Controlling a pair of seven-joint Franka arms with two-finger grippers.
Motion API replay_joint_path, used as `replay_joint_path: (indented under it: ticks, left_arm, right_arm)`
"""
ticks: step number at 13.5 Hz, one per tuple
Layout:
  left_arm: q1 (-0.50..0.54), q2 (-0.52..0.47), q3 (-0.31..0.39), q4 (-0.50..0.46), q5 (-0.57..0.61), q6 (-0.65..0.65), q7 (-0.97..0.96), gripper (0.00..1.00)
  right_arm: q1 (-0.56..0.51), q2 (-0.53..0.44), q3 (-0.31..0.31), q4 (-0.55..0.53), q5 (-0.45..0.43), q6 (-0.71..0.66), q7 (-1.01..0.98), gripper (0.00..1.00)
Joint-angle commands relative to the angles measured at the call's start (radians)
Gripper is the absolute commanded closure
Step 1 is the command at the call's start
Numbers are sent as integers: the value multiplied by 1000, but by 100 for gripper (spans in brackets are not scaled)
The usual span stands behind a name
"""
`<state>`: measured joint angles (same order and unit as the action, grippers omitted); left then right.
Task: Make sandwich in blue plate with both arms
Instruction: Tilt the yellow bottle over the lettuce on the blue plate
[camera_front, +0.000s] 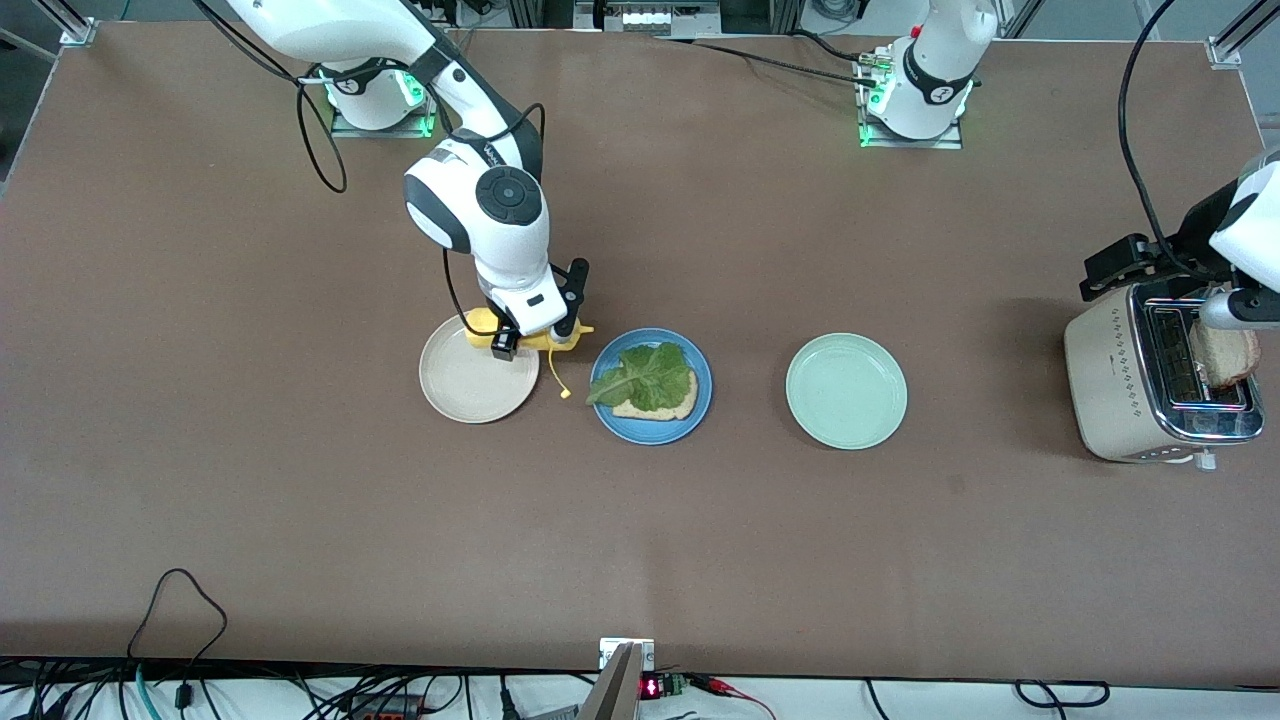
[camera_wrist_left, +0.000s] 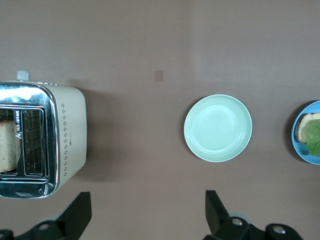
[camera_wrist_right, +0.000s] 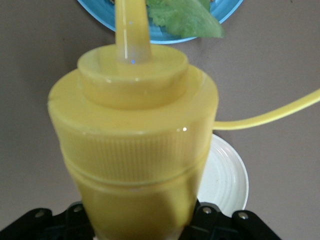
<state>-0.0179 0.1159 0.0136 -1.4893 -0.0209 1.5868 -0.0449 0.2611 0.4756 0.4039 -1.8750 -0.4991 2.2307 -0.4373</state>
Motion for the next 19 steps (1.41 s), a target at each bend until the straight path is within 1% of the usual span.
replay_joint_path:
  ticks: [1, 3, 4, 5, 6, 9, 11, 12, 14, 15, 17, 19]
  left_arm:
    - [-4, -12, 3, -2, -11, -11, 22, 0]
    - [-5, -13, 2, -2, -11, -10, 22, 0]
    - [-5, -13, 2, -2, -11, -10, 22, 0]
    - [-5, -13, 2, -2, -11, -10, 22, 0]
    - [-5, -13, 2, -2, -11, -10, 22, 0]
    - [-5, -13, 2, 0, -11, -10, 22, 0]
    - [-7, -13, 2, 0, -11, -7, 23, 0]
    - [-7, -13, 2, 0, -11, -7, 23, 0]
    - [-7, -12, 2, 0, -11, -5, 23, 0]
    - [-7, -12, 2, 0, -11, -4, 23, 0]
    - [-7, -12, 2, 0, -11, -2, 23, 0]
    - [-7, -12, 2, 0, -11, -2, 23, 0]
  right_arm:
    - [-12, -24, -11, 17, -19, -6, -21, 100]
    - [-90, -83, -10, 13, 5, -14, -143, 100]
    - [-129, -118, -10, 7, 60, -17, -226, 100]
    - [-179, -153, -10, 5, 159, -31, -342, 100]
    - [-230, -175, -10, 7, 242, -43, -454, 100]
    - [-406, -232, -10, 11, 540, -98, -844, 100]
    - [-541, -233, -11, 14, 733, -149, -1105, 100]
    - [-592, -232, -11, 13, 804, -172, -1214, 100]
    - [-692, -226, -13, 13, 896, -242, -1410, 100]
    - [-736, -216, -25, 11, 942, -285, -1504, 100]
    - [-804, -180, -74, 11, 1046, -365, -1692, 100]
    - [-867, -114, -118, 11, 1121, -430, -1852, 100]
